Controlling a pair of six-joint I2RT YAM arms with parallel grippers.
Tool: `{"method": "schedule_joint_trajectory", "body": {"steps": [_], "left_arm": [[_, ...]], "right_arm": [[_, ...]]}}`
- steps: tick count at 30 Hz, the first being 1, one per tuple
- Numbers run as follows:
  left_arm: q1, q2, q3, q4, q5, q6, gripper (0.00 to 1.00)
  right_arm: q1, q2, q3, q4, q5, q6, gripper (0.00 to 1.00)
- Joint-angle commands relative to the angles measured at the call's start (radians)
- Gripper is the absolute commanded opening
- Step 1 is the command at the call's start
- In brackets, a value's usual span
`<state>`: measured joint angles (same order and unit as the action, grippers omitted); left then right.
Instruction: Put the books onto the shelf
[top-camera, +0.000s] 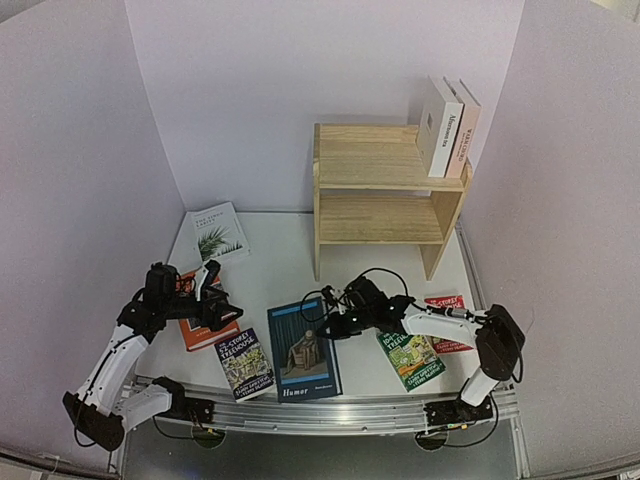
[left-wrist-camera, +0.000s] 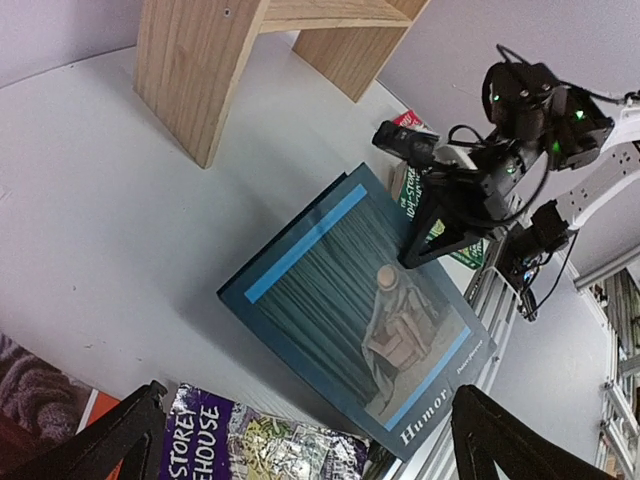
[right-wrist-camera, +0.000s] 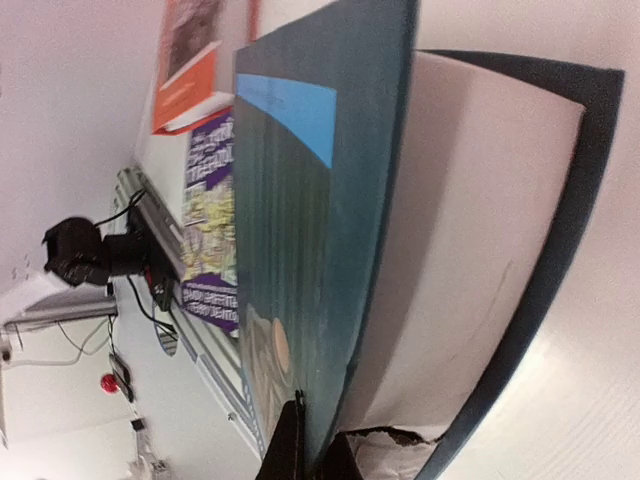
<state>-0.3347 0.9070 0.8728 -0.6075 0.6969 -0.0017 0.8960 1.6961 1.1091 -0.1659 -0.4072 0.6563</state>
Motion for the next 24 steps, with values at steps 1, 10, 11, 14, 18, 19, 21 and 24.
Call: {"method": "schedule_joint_trajectory", "body": {"steps": [1, 10, 11, 14, 18, 19, 21, 24], "left_arm": [[-0.001, 0.099, 0.157, -0.176, 0.104, 0.225, 1.0], [-0.03, 0.23, 0.395, -0.576, 0.224, 0.68, 1.0], [-0.033, 0.234, 0.406, -0.602, 0.216, 0.726, 1.0], [-0.063, 0.258, 0.43, -0.693, 0.191, 0.834, 1.0], [-0.102, 0.274, 0.434, -0.655, 0.139, 0.797, 1.0], [-0.104, 0.273, 0.432, -0.629, 0.129, 0.772, 1.0], [-0.112, 0.267, 0.428, -0.59, 0.116, 0.741, 1.0], [-0.129, 0.259, 0.414, -0.563, 0.109, 0.72, 1.0]], "right_arm": [[0.087, -0.052, 0.147, -0.082, 0.044, -0.322, 0.0], [0.202, -0.037, 0.333, -0.137, 0.069, -0.721, 0.0], [0.209, -0.037, 0.341, -0.144, 0.069, -0.754, 0.0], [0.222, -0.03, 0.361, -0.156, 0.084, -0.833, 0.0], [0.237, -0.014, 0.396, -0.17, 0.091, -0.911, 0.0], [0.238, -0.011, 0.403, -0.17, 0.091, -0.919, 0.0], [0.241, -0.01, 0.411, -0.17, 0.093, -0.938, 0.0], [0.241, -0.008, 0.422, -0.17, 0.101, -0.964, 0.0]]}}
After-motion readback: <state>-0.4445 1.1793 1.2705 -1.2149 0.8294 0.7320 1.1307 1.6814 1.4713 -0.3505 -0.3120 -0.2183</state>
